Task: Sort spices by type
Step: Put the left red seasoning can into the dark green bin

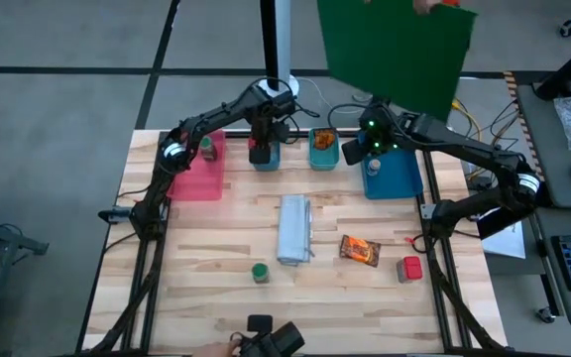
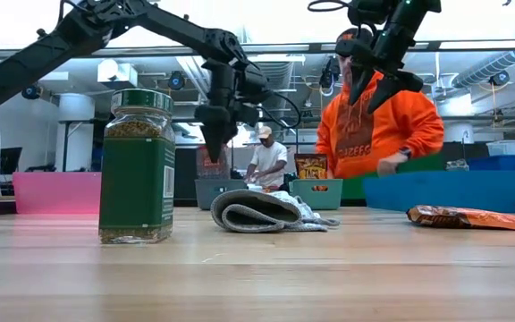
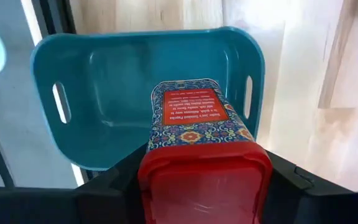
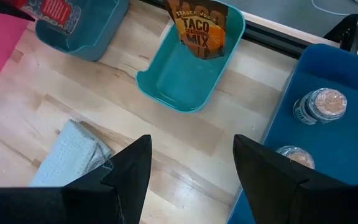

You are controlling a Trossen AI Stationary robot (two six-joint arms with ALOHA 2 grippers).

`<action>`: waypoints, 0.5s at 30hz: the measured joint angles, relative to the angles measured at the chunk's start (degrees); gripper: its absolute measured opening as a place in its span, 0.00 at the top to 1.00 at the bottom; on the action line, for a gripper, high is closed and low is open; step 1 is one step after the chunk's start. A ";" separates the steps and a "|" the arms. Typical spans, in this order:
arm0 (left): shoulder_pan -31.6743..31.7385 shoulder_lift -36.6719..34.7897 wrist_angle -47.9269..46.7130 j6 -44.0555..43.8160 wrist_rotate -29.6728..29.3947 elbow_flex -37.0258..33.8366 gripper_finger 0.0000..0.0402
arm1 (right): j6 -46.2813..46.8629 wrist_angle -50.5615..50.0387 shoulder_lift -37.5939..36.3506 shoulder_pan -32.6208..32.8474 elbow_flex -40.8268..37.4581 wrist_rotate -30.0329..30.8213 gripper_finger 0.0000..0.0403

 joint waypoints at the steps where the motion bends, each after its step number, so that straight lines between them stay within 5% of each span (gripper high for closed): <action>1: 0.00 0.00 0.54 0.00 0.00 -0.21 0.52 | -0.02 0.01 0.00 0.00 0.01 0.00 0.47; 15: 0.02 -0.02 5.76 0.23 0.70 -2.34 0.52 | 0.09 0.06 0.15 0.00 0.01 0.09 0.47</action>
